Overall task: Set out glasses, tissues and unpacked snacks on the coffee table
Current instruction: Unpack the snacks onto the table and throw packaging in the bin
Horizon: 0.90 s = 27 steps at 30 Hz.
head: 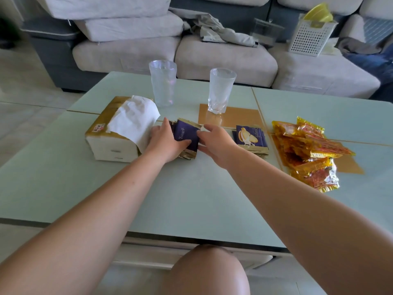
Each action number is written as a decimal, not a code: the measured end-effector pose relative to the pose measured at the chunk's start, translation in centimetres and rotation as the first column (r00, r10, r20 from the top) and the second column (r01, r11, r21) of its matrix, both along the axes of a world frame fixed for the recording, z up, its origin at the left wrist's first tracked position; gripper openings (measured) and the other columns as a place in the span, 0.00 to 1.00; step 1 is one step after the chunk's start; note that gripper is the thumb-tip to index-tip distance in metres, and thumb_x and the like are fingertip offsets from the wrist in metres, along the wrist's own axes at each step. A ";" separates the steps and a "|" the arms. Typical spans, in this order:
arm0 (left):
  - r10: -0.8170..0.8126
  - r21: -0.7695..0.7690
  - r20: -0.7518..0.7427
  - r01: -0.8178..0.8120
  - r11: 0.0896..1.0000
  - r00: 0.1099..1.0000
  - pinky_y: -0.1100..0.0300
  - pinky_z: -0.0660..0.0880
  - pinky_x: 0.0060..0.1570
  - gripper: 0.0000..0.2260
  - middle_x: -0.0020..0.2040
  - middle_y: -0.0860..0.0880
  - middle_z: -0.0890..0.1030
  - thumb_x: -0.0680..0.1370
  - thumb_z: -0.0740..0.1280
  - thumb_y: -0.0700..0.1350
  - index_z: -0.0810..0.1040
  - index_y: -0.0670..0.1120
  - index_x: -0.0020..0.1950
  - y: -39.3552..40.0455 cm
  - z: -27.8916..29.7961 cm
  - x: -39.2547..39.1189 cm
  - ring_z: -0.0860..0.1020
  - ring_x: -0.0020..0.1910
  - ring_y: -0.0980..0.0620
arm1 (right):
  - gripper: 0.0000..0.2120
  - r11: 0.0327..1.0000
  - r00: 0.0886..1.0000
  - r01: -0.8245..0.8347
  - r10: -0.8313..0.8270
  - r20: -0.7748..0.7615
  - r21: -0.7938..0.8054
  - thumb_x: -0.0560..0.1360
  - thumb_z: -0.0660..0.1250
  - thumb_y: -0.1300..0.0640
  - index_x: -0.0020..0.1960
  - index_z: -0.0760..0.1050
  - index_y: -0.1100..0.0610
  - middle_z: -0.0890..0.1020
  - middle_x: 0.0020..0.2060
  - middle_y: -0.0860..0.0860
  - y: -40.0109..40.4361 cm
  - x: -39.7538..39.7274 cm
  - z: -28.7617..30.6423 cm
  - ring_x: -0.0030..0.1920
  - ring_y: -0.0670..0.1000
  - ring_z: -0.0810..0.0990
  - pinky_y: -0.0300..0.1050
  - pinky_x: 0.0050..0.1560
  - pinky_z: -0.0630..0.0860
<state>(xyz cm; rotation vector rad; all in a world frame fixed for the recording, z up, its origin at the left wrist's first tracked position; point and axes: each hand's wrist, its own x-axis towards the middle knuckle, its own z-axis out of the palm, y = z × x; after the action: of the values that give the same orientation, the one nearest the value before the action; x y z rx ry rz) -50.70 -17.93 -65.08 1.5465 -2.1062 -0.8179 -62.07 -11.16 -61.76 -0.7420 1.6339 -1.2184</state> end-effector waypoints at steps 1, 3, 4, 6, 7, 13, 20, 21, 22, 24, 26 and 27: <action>-0.009 -0.007 0.016 0.009 1.000 1.000 0.51 0.68 0.60 0.33 0.65 0.41 0.70 0.70 0.71 0.55 0.63 0.41 0.68 0.1 0.0 0.0 0.68 0.65 0.41 | 0.22 1.000 1.000 0.002 -0.002 -0.012 0.000 0.79 0.57 0.66 0.72 0.61 0.61 0.76 0.57 0.60 0.0 -0.2 0.0 0.60 0.59 0.77 0.54 0.64 0.72; -0.047 -0.047 0.045 0.049 0.998 0.998 0.52 0.67 0.61 0.29 0.65 0.43 0.71 0.72 0.69 0.56 0.66 0.41 0.65 0.5 -0.1 0.0 0.68 0.66 0.42 | 0.22 0.999 0.999 0.050 -0.050 -0.007 -0.017 0.78 0.56 0.67 0.72 0.63 0.61 0.74 0.61 0.60 0.3 -0.9 -0.3 0.62 0.59 0.75 0.53 0.66 0.70; -0.068 -0.083 0.069 0.074 0.994 0.995 0.52 0.67 0.60 0.27 0.63 0.44 0.71 0.72 0.68 0.57 0.67 0.41 0.63 0.8 -0.1 0.1 0.69 0.65 0.42 | 0.22 0.997 0.997 0.080 -0.079 0.018 -0.014 0.78 0.56 0.67 0.72 0.62 0.59 0.74 0.60 0.57 0.6 -1.2 -0.6 0.60 0.56 0.76 0.51 0.67 0.70; -0.117 -0.194 0.176 0.150 0.969 0.978 0.51 0.65 0.62 0.28 0.64 0.44 0.71 0.73 0.66 0.60 0.68 0.42 0.63 1.4 -0.3 0.4 0.67 0.66 0.43 | 0.23 0.996 0.996 0.089 -0.089 0.009 -0.008 0.79 0.56 0.65 0.73 0.62 0.57 0.75 0.60 0.55 1.2 -1.7 -1.1 0.58 0.53 0.77 0.50 0.66 0.70; -0.150 -0.241 0.238 0.208 0.948 0.960 0.51 0.63 0.66 0.30 0.68 0.43 0.68 0.74 0.64 0.60 0.67 0.41 0.66 1.8 -0.4 0.5 0.63 0.71 0.43 | 0.22 0.996 0.997 0.083 -0.083 0.007 -0.011 0.79 0.56 0.64 0.72 0.63 0.58 0.76 0.60 0.55 1.6 -1.8 -1.4 0.58 0.52 0.78 0.50 0.65 0.72; -0.231 -0.298 0.434 0.381 0.875 0.871 0.53 0.47 0.75 0.34 0.78 0.43 0.53 0.79 0.57 0.58 0.49 0.42 0.77 3.4 -2.2 -0.1 0.49 0.77 0.45 | 0.12 0.985 0.956 0.131 -0.095 0.278 -0.112 0.79 0.54 0.69 0.56 0.75 0.64 0.79 0.40 0.51 3.5 -2.1 -1.8 0.41 0.46 0.78 0.36 0.44 0.77; -0.220 -0.253 0.502 0.386 0.887 0.836 0.47 0.43 0.74 0.28 0.79 0.45 0.48 0.81 0.51 0.58 0.49 0.50 0.78 4.0 -2.3 -2.1 0.47 0.78 0.45 | 0.16 0.971 0.964 0.191 -0.157 0.215 -0.144 0.79 0.54 0.68 0.61 0.75 0.59 0.81 0.54 0.56 4.2 -2.3 -1.6 0.53 0.50 0.81 0.42 0.58 0.76; -0.211 -0.257 0.505 0.379 0.889 0.837 0.46 0.44 0.74 0.27 0.79 0.46 0.49 0.81 0.51 0.58 0.50 0.51 0.77 4.1 -2.3 -2.3 0.47 0.78 0.45 | 0.18 0.966 0.959 0.210 -0.175 0.222 -0.149 0.79 0.54 0.67 0.66 0.71 0.59 0.80 0.56 0.54 4.5 -2.4 -1.6 0.51 0.46 0.80 0.39 0.55 0.76; -0.204 -0.265 0.499 0.372 0.890 0.842 0.46 0.44 0.74 0.27 0.79 0.46 0.49 0.80 0.51 0.58 0.51 0.51 0.77 4.2 -2.2 -2.4 0.47 0.78 0.44 | 0.18 0.960 0.954 0.228 -0.187 0.235 -0.161 0.79 0.55 0.66 0.67 0.70 0.58 0.79 0.55 0.51 5.0 -2.6 -1.5 0.49 0.43 0.79 0.37 0.54 0.75; -0.194 -0.307 0.477 0.370 0.877 0.857 0.44 0.45 0.74 0.27 0.78 0.45 0.51 0.80 0.52 0.58 0.53 0.49 0.77 4.3 -1.9 -2.7 0.48 0.77 0.44 | 0.15 0.944 0.943 0.256 -0.198 0.267 -0.206 0.79 0.57 0.66 0.63 0.73 0.56 0.77 0.56 0.50 6.1 -3.4 -1.3 0.52 0.43 0.78 0.39 0.55 0.75; -0.221 -0.384 0.398 0.380 0.841 0.890 0.46 0.49 0.74 0.27 0.78 0.44 0.55 0.80 0.55 0.56 0.57 0.47 0.76 4.8 -1.4 -3.2 0.50 0.77 0.44 | 0.11 0.922 0.941 0.277 -0.202 0.273 -0.272 0.79 0.58 0.65 0.55 0.76 0.54 0.78 0.58 0.52 7.2 -4.7 -0.6 0.58 0.48 0.78 0.43 0.57 0.76; -0.252 -0.420 0.329 0.380 0.824 0.910 0.48 0.53 0.73 0.26 0.77 0.44 0.58 0.80 0.56 0.55 0.59 0.46 0.76 5.1 -1.0 -3.6 0.54 0.76 0.45 | 0.11 0.907 0.942 0.296 -0.225 0.248 -0.300 0.79 0.58 0.65 0.53 0.76 0.53 0.80 0.57 0.53 7.5 -5.7 -0.1 0.59 0.50 0.79 0.44 0.56 0.77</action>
<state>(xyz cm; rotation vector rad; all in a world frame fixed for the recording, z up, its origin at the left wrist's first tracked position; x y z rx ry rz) -54.29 -12.86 -66.07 1.0945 -2.5549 -0.1517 -67.73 -3.66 -61.90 -0.5836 1.3990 -1.7383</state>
